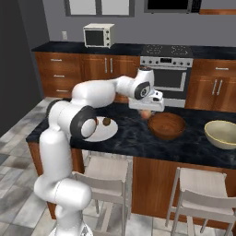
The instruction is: Take the fruits from the plate on the dining counter and place two fruits in each bowl.
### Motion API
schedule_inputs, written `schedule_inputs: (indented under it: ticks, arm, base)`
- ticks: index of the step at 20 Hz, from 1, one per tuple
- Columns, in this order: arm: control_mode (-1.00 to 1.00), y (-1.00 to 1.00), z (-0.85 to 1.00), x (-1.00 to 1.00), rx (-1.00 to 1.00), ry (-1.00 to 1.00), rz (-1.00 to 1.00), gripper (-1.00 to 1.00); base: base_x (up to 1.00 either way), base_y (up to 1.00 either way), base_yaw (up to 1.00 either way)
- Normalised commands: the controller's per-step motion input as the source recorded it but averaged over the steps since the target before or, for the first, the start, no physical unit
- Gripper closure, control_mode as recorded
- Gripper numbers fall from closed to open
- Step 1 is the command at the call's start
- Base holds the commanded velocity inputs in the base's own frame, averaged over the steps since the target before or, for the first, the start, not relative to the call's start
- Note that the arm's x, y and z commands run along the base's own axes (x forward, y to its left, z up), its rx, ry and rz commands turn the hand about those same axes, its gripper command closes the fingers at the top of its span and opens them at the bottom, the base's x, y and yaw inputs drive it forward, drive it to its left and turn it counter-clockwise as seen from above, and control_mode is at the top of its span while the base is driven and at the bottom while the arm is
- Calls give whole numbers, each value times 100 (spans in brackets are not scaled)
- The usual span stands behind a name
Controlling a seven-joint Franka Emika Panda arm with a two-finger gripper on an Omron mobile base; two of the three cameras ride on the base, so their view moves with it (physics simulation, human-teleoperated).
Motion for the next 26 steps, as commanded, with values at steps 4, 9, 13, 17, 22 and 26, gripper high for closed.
schedule_inputs:
  ticks: [4, 9, 13, 17, 22, 26]
  arm:
    - [-100, -77, -1, 10, 8, 1, 0, 100]
    - [-100, -73, -8, 34, 6, 4, 0, 100]
    - [-100, -44, -5, 34, 0, 1, 0, 100]
    - [-100, -21, -23, 3, 0, 4, 0, 100]
    - [-100, 0, -46, 0, 0, 9, 0, 100]
    - [-100, 0, -46, 0, 0, 13, 0, 100]
  base:
    - [0, 0, 0]
    - [0, 0, 0]
    - [0, 0, 0]
    - [0, 0, 0]
    - [0, 0, 0]
    - [0, 0, 0]
